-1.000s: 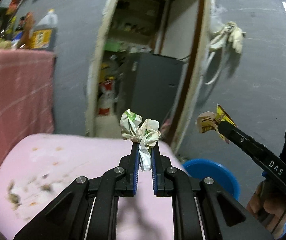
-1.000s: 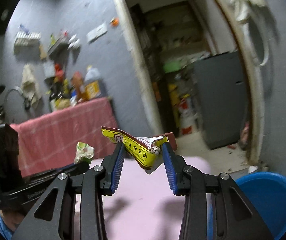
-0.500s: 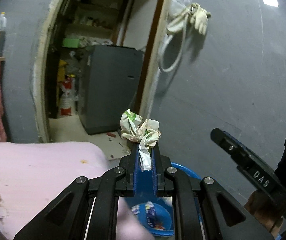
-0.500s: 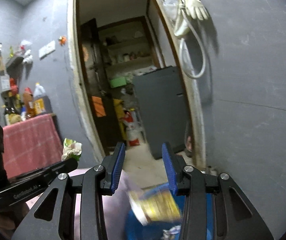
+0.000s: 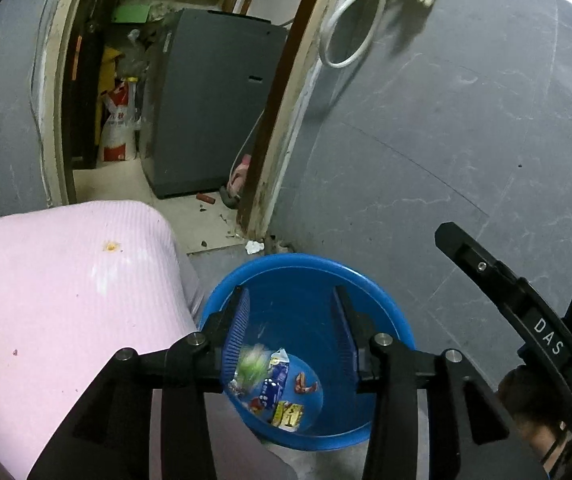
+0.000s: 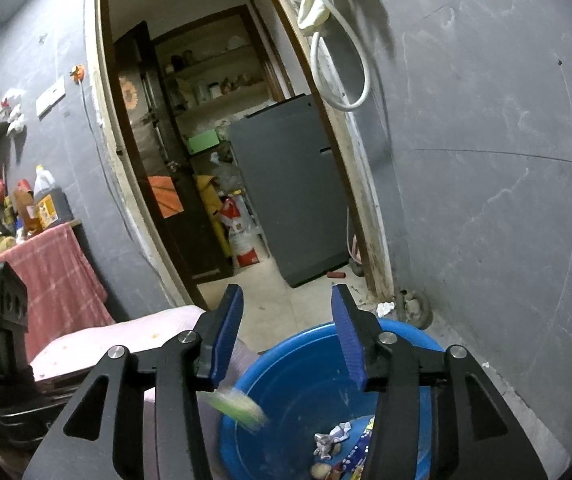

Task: Collect trash
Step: 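Carry the wrapper with the left tool while the right tool carries the packet to the basin, then move both open tools back over the pink cushion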

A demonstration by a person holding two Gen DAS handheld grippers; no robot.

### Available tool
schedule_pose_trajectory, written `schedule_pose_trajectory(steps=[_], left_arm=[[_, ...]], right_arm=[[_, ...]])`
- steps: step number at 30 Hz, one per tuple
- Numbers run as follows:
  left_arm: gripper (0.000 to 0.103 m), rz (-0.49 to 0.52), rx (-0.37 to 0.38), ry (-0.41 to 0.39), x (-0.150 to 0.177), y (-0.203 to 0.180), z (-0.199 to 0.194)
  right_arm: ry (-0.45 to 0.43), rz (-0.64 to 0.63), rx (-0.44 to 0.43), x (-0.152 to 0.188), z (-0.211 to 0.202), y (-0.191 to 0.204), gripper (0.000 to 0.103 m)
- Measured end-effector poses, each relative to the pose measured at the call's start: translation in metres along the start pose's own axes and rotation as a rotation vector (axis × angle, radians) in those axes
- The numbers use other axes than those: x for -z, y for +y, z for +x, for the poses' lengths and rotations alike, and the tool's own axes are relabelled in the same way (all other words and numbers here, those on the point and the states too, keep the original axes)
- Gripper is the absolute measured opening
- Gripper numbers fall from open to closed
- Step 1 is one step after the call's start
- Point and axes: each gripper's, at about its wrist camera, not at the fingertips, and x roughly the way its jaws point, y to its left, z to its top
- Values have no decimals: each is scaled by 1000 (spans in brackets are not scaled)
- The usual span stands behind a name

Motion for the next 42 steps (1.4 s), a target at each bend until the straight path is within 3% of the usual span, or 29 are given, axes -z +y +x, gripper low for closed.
schedule_pose_trajectory(steps=[4, 11, 15, 19, 21, 25, 38, 42], left_arm=[[40, -12, -17, -13, -1, 6, -9], [59, -46, -77, -117, -3, 28, -57], [77, -69, -128, -204, -7, 42, -94], [85, -88, -189, -282, -7, 59, -135], [96, -93, -224, -314, -6, 66, -155], [98, -113, -296, -389, 3, 83, -194], [99, -93, -581, -482, 53, 143, -285], [99, -88, -647, -485, 73, 159, -299]], right_arm=[[-6, 1, -4, -1, -1, 2, 48], [-46, -35, -33, -7, -11, 24, 56], [-72, -61, -65, -11, -17, 44, 74], [-95, -93, -106, -16, -22, 70, 82], [-106, -112, -128, -18, -25, 85, 87], [-129, -152, -180, -18, -29, 120, 102], [-181, -281, -359, 18, -37, 236, 103], [-158, -321, -405, 33, -34, 262, 103]])
